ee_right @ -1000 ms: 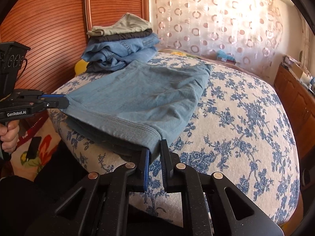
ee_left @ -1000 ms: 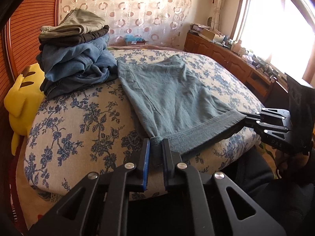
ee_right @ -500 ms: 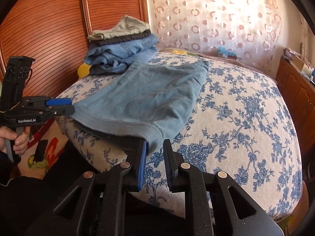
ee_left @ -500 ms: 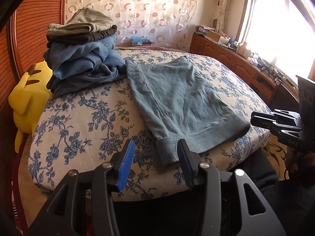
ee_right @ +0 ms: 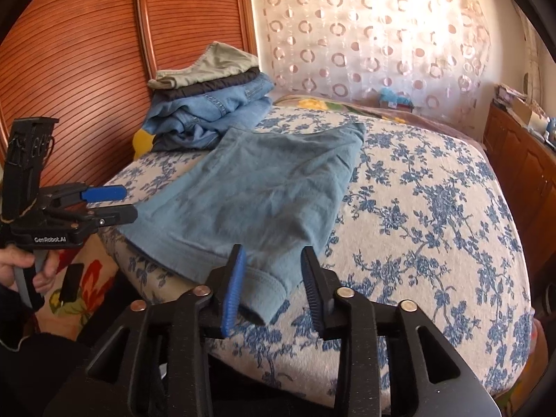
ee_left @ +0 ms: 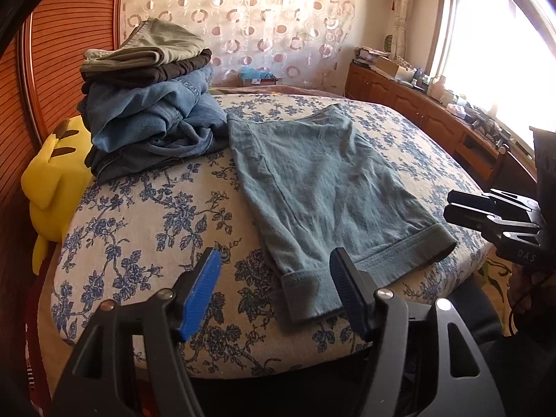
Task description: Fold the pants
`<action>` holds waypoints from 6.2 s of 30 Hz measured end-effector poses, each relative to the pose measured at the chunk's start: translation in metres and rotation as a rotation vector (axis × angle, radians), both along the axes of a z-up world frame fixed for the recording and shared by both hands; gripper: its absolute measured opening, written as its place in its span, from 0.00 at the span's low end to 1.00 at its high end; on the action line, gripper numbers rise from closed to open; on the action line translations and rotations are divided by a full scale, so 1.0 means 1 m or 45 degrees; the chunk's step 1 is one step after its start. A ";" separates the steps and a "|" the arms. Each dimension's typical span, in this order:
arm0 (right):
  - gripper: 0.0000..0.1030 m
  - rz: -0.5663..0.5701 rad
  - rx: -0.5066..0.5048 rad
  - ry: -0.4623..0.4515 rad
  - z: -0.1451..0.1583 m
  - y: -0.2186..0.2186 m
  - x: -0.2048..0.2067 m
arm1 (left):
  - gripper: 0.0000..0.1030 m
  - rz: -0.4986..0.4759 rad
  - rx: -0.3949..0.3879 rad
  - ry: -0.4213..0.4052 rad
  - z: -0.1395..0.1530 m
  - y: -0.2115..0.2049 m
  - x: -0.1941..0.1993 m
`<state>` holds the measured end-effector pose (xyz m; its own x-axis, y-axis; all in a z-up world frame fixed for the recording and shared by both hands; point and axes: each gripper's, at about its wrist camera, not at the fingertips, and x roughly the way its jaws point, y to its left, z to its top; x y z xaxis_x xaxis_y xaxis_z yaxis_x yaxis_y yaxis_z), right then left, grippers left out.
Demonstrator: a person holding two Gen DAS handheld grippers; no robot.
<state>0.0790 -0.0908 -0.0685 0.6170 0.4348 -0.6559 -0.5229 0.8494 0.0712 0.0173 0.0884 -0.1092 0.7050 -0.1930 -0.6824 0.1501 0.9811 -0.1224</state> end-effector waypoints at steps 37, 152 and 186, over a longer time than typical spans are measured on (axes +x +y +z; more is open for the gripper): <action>0.39 0.018 -0.056 0.109 -0.038 0.002 -0.006 | 0.35 -0.044 -0.028 0.076 -0.026 -0.004 -0.011; 0.06 -0.025 0.026 -0.010 0.016 0.022 0.145 | 0.06 -0.003 0.019 -0.049 0.031 -0.006 0.140; 0.38 -0.015 -0.017 0.042 -0.002 0.016 0.130 | 0.58 -0.015 0.057 -0.073 0.032 -0.003 0.133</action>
